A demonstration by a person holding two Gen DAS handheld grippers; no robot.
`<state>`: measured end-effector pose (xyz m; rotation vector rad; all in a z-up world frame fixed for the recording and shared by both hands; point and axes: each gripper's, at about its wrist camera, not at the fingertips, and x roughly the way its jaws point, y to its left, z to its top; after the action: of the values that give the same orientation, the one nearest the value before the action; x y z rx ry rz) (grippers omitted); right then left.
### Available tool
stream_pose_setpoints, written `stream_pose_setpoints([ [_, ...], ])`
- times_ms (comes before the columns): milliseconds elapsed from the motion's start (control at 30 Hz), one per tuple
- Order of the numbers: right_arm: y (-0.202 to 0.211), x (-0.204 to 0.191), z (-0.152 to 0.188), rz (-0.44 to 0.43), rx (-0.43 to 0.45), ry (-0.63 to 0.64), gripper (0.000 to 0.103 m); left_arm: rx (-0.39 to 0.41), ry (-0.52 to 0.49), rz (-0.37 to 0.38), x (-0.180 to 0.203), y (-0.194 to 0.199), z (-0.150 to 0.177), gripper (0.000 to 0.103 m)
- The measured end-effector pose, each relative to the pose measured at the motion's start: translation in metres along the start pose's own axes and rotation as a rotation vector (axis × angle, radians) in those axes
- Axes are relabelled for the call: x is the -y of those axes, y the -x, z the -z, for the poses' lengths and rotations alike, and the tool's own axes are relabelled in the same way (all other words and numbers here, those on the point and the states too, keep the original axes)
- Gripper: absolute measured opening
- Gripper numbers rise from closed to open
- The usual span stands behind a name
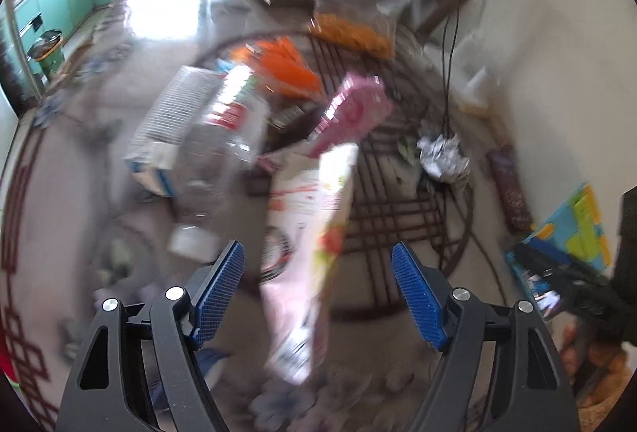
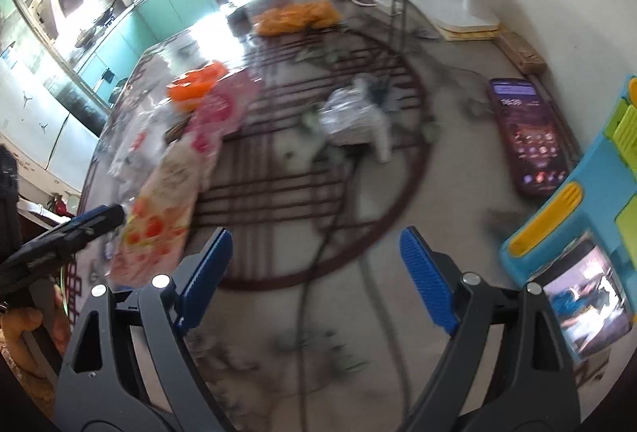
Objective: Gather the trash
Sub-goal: 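Grasp the crumpled white paper with the right gripper while the left grasps the strawberry wrapper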
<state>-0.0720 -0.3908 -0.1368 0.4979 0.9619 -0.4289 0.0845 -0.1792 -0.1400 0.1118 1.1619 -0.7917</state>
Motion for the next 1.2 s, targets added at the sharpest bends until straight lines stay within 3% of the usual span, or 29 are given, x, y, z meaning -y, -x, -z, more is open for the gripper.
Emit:
stream_pose_setpoints([
  [133,-0.008,0.024,-0.015,-0.002,0.0,-0.002,0.085,-0.083,-0.007,-0.051,0.014,-0.035,0.003,0.069],
  [167,-0.011,0.025,-0.019,-0.002,0.002,0.0,0.085,-0.088,-0.004,-0.054,0.014,-0.038,0.001,0.065],
  [200,-0.015,0.027,-0.024,-0.003,0.005,0.004,0.085,-0.092,-0.009,-0.055,0.015,-0.041,0.003,0.039],
  [233,-0.02,0.028,-0.03,-0.001,0.01,0.019,0.083,-0.108,-0.014,-0.051,0.015,-0.044,0.004,0.033],
  [333,-0.038,0.023,-0.045,0.019,0.017,0.09,0.071,-0.092,-0.026,-0.062,0.016,-0.037,0.004,0.026],
  [567,-0.088,0.006,-0.068,0.065,0.002,0.195,0.071,-0.014,-0.014,-0.047,0.013,0.007,0.007,0.027],
  [700,-0.108,-0.004,-0.075,0.157,0.027,0.274,0.075,0.017,0.044,-0.053,0.0,0.029,0.017,0.027],
  [933,-0.124,0.002,-0.081,0.199,-0.001,0.27,0.076,0.04,0.143,-0.082,-0.024,0.042,0.026,0.027],
  [967,-0.128,0.006,-0.081,0.181,-0.023,0.248,0.075,0.043,0.149,-0.082,-0.025,0.044,0.026,0.027],
  [1033,-0.136,0.015,-0.078,0.151,-0.072,0.197,0.059,0.052,0.146,-0.08,-0.024,0.046,0.026,0.027],
  [1200,-0.123,0.026,-0.074,0.093,-0.054,0.127,0.052,0.061,0.123,-0.074,-0.016,0.048,0.03,0.027],
])
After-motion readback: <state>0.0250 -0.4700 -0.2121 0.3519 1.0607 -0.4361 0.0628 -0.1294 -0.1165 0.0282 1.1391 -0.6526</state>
